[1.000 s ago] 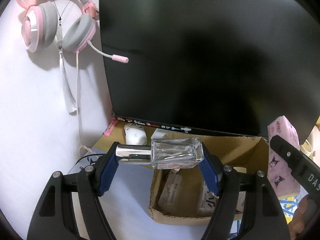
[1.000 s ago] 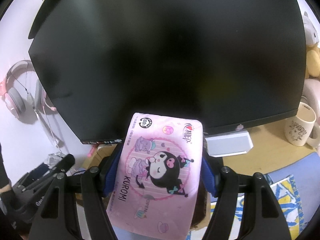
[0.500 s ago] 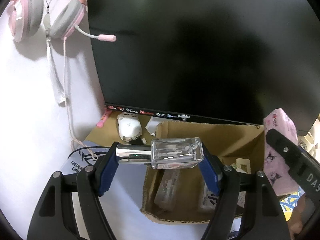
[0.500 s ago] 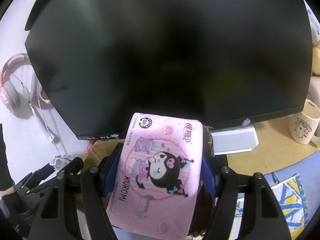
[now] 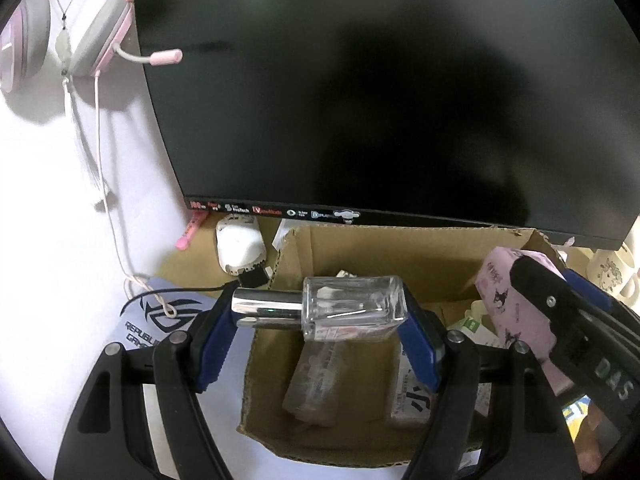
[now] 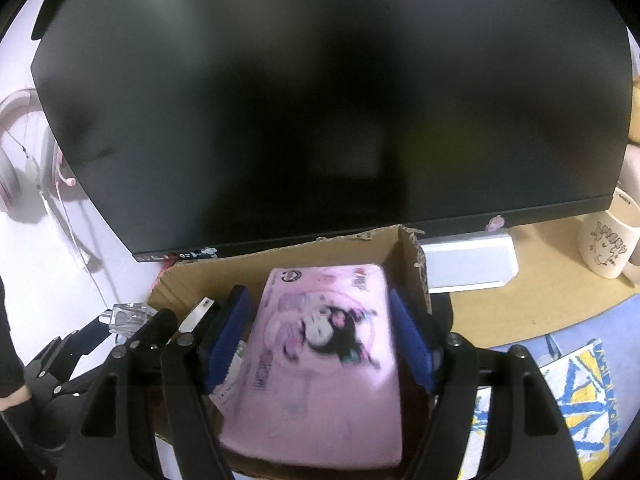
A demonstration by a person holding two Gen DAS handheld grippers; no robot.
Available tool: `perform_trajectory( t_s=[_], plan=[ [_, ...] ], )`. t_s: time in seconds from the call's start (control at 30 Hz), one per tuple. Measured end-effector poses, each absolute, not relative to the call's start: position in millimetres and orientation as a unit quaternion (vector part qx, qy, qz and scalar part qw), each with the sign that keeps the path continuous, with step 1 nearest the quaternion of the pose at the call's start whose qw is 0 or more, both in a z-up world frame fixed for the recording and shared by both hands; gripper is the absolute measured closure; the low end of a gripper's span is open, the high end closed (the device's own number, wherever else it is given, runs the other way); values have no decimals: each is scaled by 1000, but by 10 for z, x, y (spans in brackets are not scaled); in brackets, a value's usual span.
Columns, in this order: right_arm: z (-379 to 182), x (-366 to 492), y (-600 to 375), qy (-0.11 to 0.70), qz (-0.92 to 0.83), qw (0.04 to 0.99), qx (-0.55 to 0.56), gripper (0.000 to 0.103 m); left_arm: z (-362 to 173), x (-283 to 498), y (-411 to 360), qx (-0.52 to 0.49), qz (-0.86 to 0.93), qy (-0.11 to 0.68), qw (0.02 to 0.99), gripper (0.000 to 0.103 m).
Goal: Organize objects
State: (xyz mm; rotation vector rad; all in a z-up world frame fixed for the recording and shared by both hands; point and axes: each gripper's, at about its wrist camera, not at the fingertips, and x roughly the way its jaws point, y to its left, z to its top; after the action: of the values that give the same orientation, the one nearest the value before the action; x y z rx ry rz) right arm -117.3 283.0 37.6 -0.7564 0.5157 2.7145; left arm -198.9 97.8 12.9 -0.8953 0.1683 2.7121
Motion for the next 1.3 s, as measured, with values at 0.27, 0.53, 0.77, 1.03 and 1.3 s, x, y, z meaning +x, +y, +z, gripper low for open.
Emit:
perform_trajectory(
  t_s=[0.27,0.53,0.77,1.03,1.3],
  plan=[
    [494,-1066,2794,164,945,131,-250,5,231,-1868,970,-280,949,61,134,9],
    [601,-955,2784,150,949,124,-248,0,332,-1825,855,-276,954,62,103,0],
    [674,-869,2703,119,952,125,-252,0,389,-1761,708,-274,956,66,85,0],
    [733,-726,2643,119,950,121,-261,0,436,-1614,464,-272,958,37,77,0],
    [819,-521,2577,95,953,125,-259,0,469,-1458,261,-262,963,33,59,0]
  ],
)
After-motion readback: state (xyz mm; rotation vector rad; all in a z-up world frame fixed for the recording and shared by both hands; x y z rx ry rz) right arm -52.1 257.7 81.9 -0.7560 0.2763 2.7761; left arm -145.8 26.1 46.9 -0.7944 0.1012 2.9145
